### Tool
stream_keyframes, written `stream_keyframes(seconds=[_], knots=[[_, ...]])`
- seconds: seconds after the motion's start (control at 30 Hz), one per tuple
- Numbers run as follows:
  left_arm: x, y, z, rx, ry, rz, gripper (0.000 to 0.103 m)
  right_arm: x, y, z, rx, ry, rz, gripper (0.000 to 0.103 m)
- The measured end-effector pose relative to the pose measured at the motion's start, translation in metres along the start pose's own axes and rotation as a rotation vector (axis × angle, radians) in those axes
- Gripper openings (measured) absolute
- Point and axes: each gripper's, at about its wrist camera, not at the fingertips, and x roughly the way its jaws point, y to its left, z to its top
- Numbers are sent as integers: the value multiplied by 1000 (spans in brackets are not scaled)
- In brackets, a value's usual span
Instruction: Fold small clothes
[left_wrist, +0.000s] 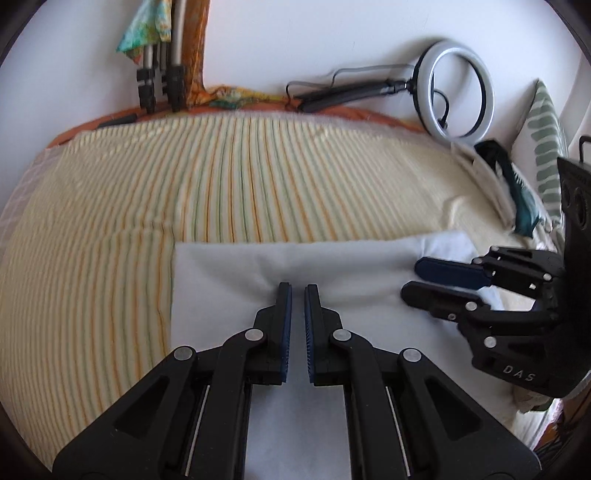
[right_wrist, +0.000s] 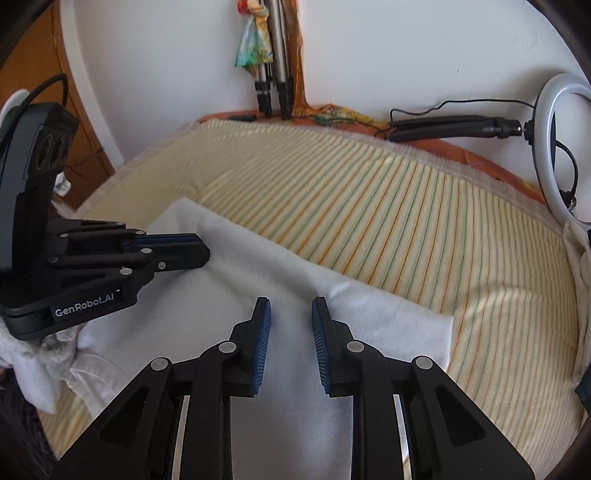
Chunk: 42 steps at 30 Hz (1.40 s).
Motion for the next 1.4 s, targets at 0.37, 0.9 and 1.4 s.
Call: stream_keyframes(seconds=[0.37,0.9,1.4], knots=[[-29,23,-1,-58,-66,-12,5,-32,-44,4,168,-86,93,21],[-32,56,-7,-84,-56,80,5,-41,-102,-11,327,-27,-125,15],[-50,94,-45,-379,91,-246,43,-71,-106,-69,575,7,280,36]])
